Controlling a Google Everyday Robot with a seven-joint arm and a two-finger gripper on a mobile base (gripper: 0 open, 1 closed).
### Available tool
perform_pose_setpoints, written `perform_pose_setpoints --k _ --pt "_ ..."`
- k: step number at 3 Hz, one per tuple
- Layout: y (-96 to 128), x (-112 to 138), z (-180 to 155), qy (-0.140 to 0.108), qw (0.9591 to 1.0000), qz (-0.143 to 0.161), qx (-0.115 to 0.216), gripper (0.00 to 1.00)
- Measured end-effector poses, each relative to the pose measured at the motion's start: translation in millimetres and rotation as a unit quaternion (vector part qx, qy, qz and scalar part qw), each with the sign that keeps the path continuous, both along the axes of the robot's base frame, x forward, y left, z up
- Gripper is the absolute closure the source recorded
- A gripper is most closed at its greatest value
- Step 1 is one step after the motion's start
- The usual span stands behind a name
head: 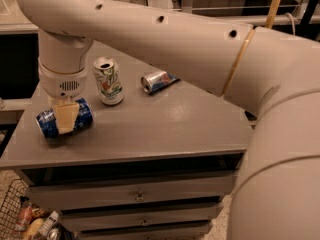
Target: Pick pepsi can
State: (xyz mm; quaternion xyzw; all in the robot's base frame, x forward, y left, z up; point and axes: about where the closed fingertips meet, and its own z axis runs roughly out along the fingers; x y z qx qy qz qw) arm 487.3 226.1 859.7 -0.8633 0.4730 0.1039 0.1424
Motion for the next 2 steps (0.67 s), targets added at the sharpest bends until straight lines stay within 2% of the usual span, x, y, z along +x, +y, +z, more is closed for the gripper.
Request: perform_pose_setpoints --k 1,2 --pt "0.2 -3.5 -7.3 -0.003 0.9992 0.018 -0.036 0.97" --pt "0.2 -3.5 -6.4 -0.003 0.9992 0.018 -0.036 0.75"
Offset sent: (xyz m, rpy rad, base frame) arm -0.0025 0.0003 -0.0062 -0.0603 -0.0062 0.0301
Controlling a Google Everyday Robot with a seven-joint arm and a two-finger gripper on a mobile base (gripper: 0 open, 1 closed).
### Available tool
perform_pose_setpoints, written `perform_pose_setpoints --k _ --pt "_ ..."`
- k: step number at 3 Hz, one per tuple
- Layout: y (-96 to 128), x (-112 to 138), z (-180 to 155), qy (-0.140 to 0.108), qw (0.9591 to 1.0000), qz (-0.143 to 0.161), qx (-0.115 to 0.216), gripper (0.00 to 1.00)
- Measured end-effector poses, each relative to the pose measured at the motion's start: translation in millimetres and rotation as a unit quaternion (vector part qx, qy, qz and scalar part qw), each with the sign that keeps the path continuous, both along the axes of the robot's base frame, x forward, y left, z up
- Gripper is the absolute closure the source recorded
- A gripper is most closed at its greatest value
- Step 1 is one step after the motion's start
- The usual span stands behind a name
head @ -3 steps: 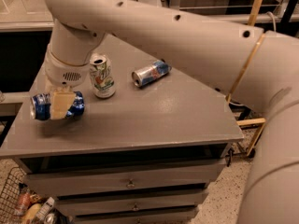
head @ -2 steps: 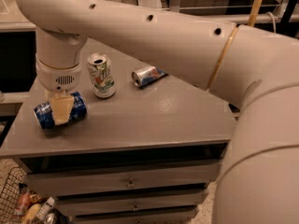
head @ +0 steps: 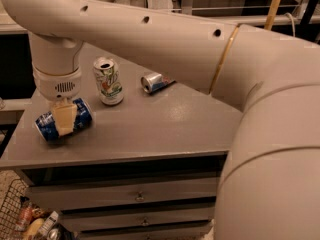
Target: Pick pepsi can
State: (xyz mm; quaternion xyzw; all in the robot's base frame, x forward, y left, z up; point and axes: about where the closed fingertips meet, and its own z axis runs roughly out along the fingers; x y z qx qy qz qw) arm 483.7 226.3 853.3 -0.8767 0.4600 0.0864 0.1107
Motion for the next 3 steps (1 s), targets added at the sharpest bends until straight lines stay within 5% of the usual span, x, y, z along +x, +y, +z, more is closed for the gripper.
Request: perform_pose_setpoints --k 3 --pt "1.1 -1.1 -0.4 -0.001 1.0 0.001 0.0 0.05"
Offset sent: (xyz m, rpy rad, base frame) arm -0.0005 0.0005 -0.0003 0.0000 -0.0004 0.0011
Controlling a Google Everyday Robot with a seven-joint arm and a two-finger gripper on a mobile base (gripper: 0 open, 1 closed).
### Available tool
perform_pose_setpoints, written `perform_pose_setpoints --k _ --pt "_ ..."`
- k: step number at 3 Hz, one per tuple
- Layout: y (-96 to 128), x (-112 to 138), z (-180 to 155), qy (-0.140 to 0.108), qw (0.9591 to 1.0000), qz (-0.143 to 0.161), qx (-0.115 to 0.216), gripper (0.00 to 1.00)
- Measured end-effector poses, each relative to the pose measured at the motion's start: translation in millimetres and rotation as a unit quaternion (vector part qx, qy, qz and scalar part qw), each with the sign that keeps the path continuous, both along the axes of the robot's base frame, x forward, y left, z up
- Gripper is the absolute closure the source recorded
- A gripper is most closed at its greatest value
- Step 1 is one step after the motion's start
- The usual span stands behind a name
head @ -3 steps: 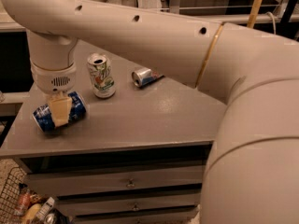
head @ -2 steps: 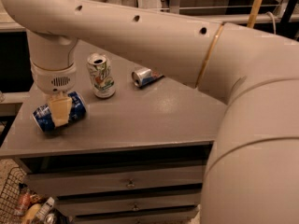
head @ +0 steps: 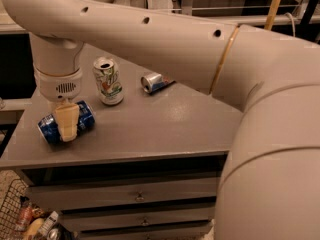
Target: Pick pepsi can
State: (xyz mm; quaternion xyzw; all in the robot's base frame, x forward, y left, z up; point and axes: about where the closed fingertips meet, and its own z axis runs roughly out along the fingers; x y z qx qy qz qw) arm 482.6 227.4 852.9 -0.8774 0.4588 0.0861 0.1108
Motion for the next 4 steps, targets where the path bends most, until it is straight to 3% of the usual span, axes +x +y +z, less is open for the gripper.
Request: perform_pose_setpoints --k 2,3,4 --pt "-1 0 1 -0.001 1.0 0.0 0.0 0.0" --pt "-22 5 19 -0.021 0.9996 -0.02 0.005 0.0" --pt "-62 6 49 -0.049 0.9973 -0.053 0.013 0.0"
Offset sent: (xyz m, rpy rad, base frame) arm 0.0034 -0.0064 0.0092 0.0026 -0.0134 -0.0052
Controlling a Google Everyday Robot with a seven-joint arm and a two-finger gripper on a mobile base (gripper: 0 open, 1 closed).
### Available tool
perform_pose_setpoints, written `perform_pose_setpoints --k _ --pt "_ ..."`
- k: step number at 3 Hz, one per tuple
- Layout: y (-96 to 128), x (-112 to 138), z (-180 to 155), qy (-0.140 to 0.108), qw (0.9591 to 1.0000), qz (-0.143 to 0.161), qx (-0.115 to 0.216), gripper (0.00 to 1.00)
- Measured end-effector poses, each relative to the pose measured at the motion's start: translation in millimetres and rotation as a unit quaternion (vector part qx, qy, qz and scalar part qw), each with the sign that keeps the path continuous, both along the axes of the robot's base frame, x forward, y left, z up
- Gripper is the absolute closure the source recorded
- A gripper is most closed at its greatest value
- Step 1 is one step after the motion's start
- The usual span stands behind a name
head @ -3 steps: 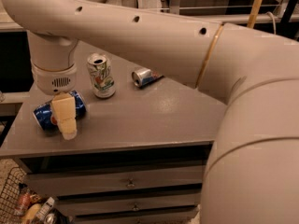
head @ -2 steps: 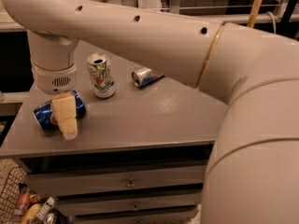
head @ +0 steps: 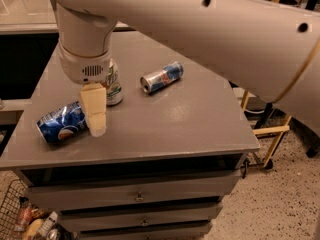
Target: Pick pepsi can
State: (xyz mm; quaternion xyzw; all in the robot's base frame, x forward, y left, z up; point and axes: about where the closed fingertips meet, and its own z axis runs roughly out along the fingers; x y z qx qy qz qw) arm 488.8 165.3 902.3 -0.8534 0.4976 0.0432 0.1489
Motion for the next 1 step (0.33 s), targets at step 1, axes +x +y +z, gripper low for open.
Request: perform_pose_setpoints --k 1 --pt "-2.2 -0.5 2.9 -0.003 1.0 -0.002 0.001 0.0"
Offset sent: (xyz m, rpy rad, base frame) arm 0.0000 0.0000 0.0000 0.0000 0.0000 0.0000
